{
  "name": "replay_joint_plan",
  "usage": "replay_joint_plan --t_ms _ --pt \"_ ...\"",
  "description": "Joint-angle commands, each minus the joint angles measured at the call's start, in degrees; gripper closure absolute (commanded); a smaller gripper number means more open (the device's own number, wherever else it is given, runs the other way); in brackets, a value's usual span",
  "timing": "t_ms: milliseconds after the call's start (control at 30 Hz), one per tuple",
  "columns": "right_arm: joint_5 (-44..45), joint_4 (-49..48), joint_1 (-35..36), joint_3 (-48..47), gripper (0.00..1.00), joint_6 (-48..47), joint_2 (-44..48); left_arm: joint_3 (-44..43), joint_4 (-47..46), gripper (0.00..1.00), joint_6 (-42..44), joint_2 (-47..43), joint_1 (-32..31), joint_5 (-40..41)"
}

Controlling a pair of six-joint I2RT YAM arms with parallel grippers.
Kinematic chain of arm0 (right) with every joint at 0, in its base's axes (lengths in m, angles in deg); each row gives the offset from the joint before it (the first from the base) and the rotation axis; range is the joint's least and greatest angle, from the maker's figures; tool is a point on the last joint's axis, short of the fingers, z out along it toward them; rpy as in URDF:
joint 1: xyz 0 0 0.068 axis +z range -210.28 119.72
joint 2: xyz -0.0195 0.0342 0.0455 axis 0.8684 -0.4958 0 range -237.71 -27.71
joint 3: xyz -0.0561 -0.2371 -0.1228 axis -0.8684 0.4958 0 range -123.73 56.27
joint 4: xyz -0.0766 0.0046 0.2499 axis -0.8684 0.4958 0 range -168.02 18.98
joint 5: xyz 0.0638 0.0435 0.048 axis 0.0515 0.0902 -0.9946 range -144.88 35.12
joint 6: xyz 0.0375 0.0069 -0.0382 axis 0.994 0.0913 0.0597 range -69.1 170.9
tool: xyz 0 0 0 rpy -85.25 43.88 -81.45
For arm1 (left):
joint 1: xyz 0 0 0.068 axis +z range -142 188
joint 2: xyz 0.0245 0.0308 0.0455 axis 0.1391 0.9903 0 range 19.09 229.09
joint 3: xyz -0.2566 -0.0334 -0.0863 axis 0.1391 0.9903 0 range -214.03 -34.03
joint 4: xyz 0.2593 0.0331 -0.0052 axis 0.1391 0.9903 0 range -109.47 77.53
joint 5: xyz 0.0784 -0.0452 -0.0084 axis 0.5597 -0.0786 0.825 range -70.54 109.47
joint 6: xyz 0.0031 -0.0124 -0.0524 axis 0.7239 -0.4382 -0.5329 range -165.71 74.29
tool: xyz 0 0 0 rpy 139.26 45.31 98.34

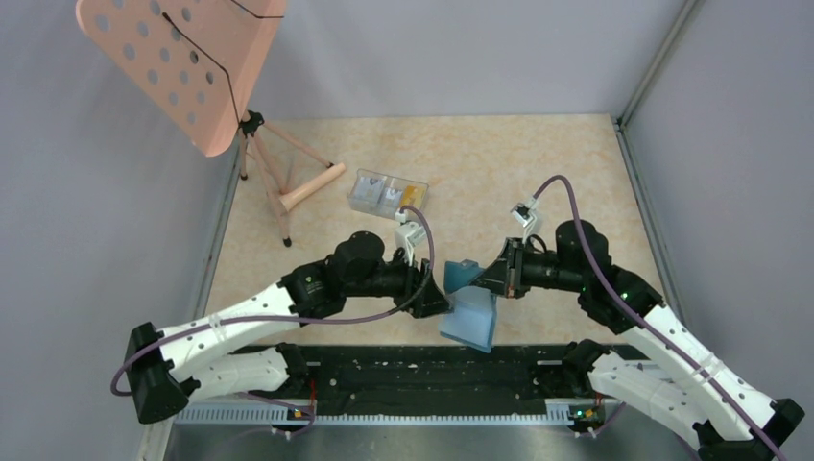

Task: Put the credit cards into the card holder
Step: Open the card holder at the center of the board.

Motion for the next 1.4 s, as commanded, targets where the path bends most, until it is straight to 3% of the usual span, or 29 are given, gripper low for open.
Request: replay_joint_plan --t_ms 0,167,567,933,1233,1367 --pt "-2.74 -4.78 -0.49 0.62 1.0 2.36 1.06 2.62 -7.67 0.33 -2.72 -2.14 -0.08 -0.39" --pt "-4.09 -5.29 -0.49 0.73 1.0 3.12 1.27 4.2 -9.01 0.22 -3.77 -3.54 -0.02 1.24" --pt "-5.3 -7.32 -0.49 1.42 1.0 6.7 2.25 10.61 -16.42 0.08 -8.74 -10.49 1.68 8.89" --pt "-5.67 -12.94 -0.48 4.79 1.0 14.0 3.95 13.38 -24.12 0.08 -12.06 -9.86 2.25 9.74" --pt "-6.4 -14.16 -0.49 4.31 1.0 14.53 4.4 14.38 -38.12 0.09 -13.63 -3.99 3.03 -2.07" --pt "-6.55 -14.37 -0.49 4.36 1.0 14.65 4.46 15.05 -42.69 0.18 -15.64 -2.68 3.64 -5.32"
